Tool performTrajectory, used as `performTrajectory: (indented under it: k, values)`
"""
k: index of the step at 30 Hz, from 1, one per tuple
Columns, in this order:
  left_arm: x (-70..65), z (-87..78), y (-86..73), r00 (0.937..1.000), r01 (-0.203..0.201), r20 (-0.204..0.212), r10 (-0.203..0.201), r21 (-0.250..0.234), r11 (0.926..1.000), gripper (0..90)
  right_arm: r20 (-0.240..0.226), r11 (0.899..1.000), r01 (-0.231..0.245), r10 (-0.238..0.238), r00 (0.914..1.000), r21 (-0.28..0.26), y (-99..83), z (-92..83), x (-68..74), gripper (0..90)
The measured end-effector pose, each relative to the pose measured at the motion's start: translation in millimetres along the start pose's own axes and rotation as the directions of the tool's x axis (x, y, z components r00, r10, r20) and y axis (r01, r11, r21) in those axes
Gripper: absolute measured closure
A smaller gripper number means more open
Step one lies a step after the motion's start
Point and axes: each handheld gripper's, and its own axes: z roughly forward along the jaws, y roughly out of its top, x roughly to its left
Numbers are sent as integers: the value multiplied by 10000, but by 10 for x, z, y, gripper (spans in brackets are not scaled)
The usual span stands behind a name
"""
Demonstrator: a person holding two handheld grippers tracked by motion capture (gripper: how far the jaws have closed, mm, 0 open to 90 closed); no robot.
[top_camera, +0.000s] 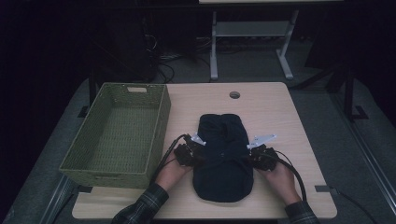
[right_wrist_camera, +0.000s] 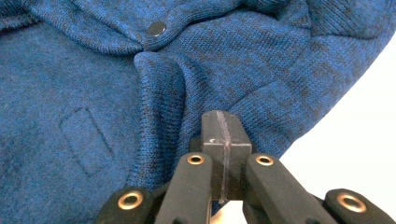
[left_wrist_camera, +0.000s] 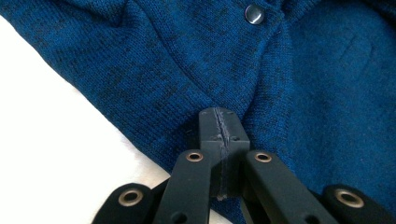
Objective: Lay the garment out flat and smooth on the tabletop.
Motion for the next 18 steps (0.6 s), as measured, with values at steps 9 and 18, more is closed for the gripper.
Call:
performTrajectory:
  k: [9,18]
  values:
    - [-160,-29,-106,9988,-37,494,41,-78,10000,899,-135,10000,76,-76,9999,15,-146,-117,131,900]
    - [-331,-60,-199,9965,-232,808,234,-40,9997,899,-392,9999,159,-158,9991,24,-301,-243,272,899]
